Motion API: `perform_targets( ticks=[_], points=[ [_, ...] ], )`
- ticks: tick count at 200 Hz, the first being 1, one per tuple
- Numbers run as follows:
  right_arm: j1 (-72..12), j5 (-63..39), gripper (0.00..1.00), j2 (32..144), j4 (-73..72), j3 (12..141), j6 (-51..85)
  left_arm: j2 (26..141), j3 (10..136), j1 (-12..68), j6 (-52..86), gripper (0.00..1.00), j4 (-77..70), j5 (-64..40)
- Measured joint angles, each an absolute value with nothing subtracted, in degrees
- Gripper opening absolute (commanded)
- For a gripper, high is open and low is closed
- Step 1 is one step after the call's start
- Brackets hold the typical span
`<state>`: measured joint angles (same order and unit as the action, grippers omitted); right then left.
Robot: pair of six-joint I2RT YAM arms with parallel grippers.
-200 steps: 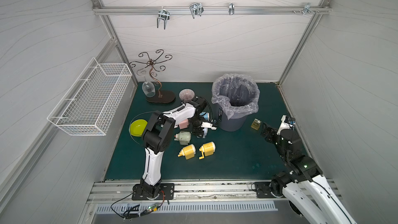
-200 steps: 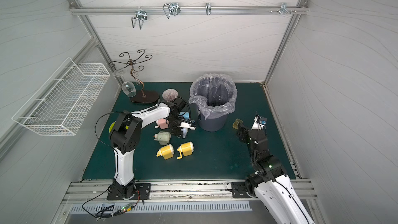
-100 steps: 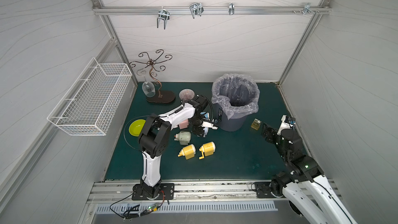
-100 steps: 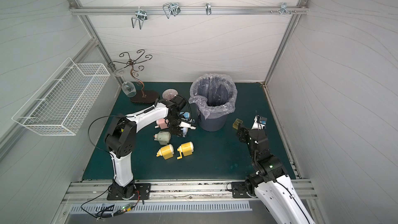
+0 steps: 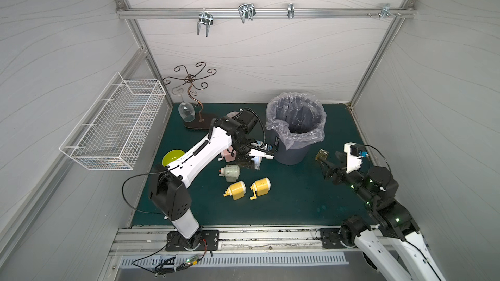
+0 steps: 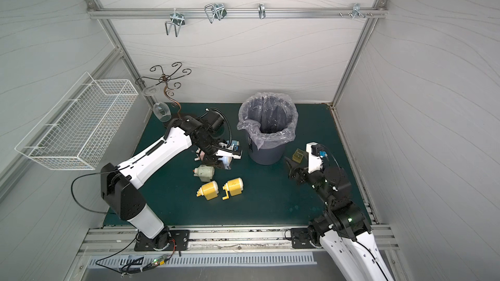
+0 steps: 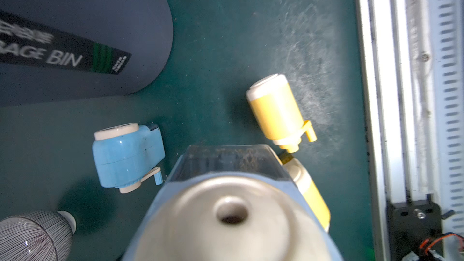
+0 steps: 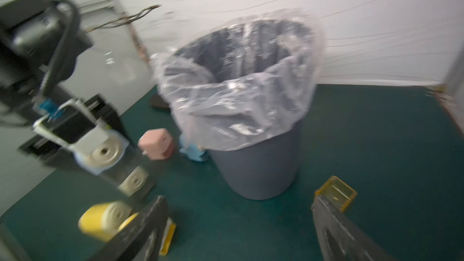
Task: Take out the pencil sharpener tray and clean the shavings
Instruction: Open the container of the pencil sharpener.
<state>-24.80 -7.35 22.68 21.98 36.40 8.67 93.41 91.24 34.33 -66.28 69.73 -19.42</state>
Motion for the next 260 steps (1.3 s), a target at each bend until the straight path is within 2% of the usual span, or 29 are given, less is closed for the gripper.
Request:
perform_targets(
  ticks=[41,80,131,173,205,260],
  points=[
    [-28.0,-25.8,0.94,26.3,16.9,35.1,4.6,87.8,95.0,35.2,-65.7,0.00,76.6,-28.0],
    [-38.5,-31.5,0.97,32.5,11.6,35.0,-0.6,86.5,95.7,39.3,-64.1,0.00,80.6,-31.0],
    [-51.6,-28.8,0.98,40.6,3.0,35.0,-4.0,87.4,96.0,42.4,-62.0,0.00,81.6,-31.4],
    [-59.3,-19.2,0.94,40.7,-6.3,31.9,-3.7,87.9,96.8,43.0,-60.6,0.00,81.5,-31.7],
    [-60.7,-14.0,0.93,40.9,-10.1,29.9,-1.6,87.9,96.8,43.5,-60.1,0.00,81.5,-32.2],
    [-60.7,-11.7,0.91,43.3,-14.2,29.9,0.7,87.9,96.8,44.1,-59.0,0.00,80.9,-32.6]
  ],
)
